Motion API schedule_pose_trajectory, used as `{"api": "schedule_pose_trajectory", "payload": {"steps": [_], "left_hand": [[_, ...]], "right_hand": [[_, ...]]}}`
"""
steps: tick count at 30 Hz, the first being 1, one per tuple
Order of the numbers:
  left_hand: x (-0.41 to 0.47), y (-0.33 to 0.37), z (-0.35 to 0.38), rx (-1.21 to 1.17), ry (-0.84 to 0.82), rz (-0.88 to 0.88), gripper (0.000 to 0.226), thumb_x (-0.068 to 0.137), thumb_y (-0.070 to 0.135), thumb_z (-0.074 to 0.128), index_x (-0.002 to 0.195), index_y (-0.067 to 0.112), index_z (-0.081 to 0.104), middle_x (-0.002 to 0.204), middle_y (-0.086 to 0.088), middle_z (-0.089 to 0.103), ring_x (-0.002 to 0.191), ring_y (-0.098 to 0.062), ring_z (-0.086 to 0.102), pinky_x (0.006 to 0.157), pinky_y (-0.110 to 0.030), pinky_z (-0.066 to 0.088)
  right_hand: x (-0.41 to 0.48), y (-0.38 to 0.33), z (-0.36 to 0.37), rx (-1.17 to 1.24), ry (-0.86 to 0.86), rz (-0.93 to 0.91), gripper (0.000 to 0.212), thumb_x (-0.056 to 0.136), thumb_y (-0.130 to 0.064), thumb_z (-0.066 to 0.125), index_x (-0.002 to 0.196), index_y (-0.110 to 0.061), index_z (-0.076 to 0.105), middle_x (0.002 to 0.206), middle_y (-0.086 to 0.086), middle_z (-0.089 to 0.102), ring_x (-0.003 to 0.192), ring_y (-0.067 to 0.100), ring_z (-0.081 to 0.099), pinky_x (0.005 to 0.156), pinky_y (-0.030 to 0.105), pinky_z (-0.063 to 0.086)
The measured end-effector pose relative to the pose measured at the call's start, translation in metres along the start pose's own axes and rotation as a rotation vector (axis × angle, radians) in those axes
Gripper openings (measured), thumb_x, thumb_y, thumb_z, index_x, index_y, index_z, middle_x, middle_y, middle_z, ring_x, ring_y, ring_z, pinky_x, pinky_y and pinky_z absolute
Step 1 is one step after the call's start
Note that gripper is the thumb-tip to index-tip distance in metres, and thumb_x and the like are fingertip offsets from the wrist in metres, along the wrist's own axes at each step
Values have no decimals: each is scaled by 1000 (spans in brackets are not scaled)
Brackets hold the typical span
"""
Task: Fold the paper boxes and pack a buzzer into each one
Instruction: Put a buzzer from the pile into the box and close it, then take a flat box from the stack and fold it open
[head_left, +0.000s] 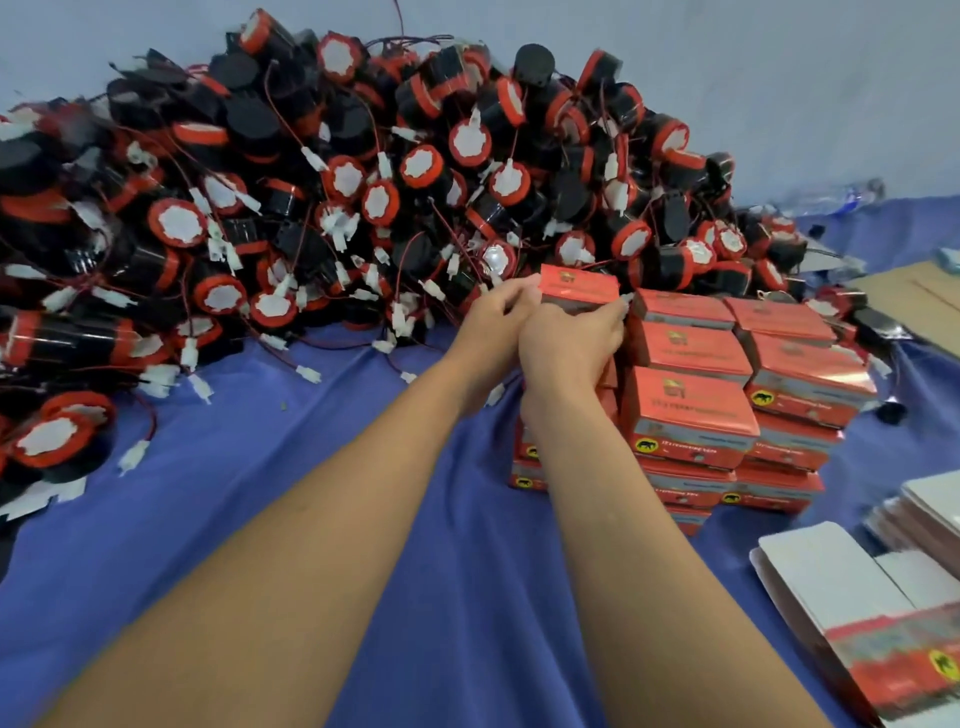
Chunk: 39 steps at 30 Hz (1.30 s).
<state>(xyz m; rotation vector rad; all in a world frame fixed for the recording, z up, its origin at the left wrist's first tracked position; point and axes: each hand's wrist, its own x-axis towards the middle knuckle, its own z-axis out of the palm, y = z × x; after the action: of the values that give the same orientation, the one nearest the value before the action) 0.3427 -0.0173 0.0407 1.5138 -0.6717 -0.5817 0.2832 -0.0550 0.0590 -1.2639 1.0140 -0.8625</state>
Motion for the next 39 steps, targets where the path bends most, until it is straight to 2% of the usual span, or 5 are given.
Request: {"api": "schedule_pose_trajectory", "payload": {"steps": [4,8,13,24,39], "left_hand": [[-16,12,-3,97,142,85,40,110,22,48,148,11,52,148,-5,58,128,-11,57,114,-31,44],[-88,31,14,59,487,387,13,102,9,57,112,11,65,101,2,68,92,-17,67,82,-31,55],[-187,42,82,-69,394,537,14,97,8,54,96,21,56,81,12,63,74,-8,62,67,-23,50],[-245,-33,232,244,-77,-212,28,91,8,66,114,18,54,109,-6,70,98,-22,69,88,-37,55],[-261,-22,212,105,88,-128,31,89,-2,66,96,28,65,86,16,75,80,0,70,69,-13,53]], "right_hand": [[-25,-3,-7,-20,-117,-33,85,99,-19,55,164,-19,1,170,7,19,153,23,29,125,32,21],[-93,-13,-51,84,-205,-258,44,95,-8,50,134,-25,62,122,-7,72,115,8,67,100,37,55],[-144,-17,-145,132,-109,-465,33,84,-5,49,93,-27,72,85,-9,75,81,11,73,72,31,60],[-110,70,-338,-993,168,-85,37,85,-19,77,121,-9,73,118,23,66,110,46,57,96,45,41],[-133,62,-334,-628,196,-208,30,76,-26,86,98,-35,68,109,-1,53,107,18,43,92,33,39]]}}
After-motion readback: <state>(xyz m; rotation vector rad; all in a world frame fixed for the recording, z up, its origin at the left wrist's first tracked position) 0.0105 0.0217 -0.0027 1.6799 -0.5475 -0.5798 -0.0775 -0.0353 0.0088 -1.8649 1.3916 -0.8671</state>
